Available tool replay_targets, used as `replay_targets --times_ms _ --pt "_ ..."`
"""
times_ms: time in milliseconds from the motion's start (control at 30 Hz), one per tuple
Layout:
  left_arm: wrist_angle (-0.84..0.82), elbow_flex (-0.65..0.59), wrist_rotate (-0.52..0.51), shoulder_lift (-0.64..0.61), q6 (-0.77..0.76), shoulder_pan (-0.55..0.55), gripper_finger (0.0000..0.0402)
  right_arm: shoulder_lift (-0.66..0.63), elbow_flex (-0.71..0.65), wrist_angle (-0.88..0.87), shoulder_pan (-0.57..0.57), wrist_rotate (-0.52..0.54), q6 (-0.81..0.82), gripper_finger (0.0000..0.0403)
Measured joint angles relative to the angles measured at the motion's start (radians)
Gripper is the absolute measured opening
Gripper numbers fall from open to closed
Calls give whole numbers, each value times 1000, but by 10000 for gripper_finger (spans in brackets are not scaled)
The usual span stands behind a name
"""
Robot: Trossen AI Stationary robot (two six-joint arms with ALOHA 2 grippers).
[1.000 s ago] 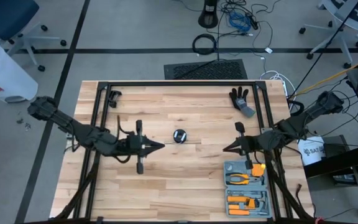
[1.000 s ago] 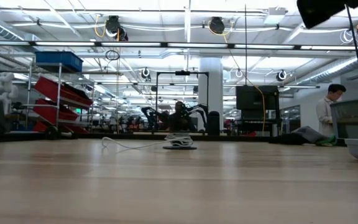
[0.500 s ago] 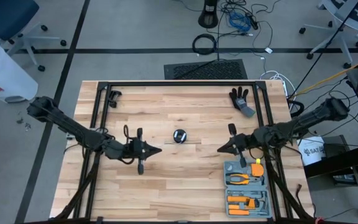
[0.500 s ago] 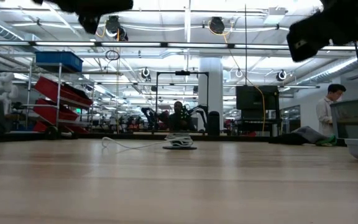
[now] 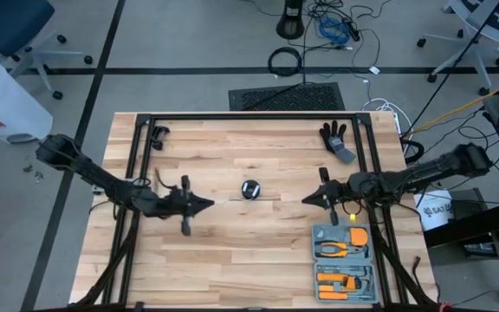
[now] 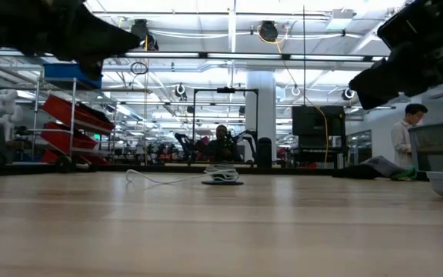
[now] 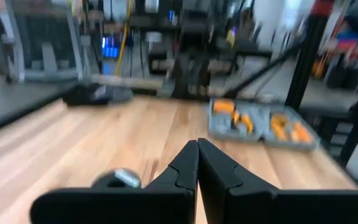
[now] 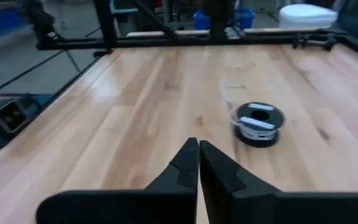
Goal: Coil cords
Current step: Return to Home Position
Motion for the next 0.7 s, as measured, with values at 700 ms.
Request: replay_targets --times_ms 700 --pt "304 -231 7 -153 196 -3 13 -167 -121 115 -357 -355 -35 0"
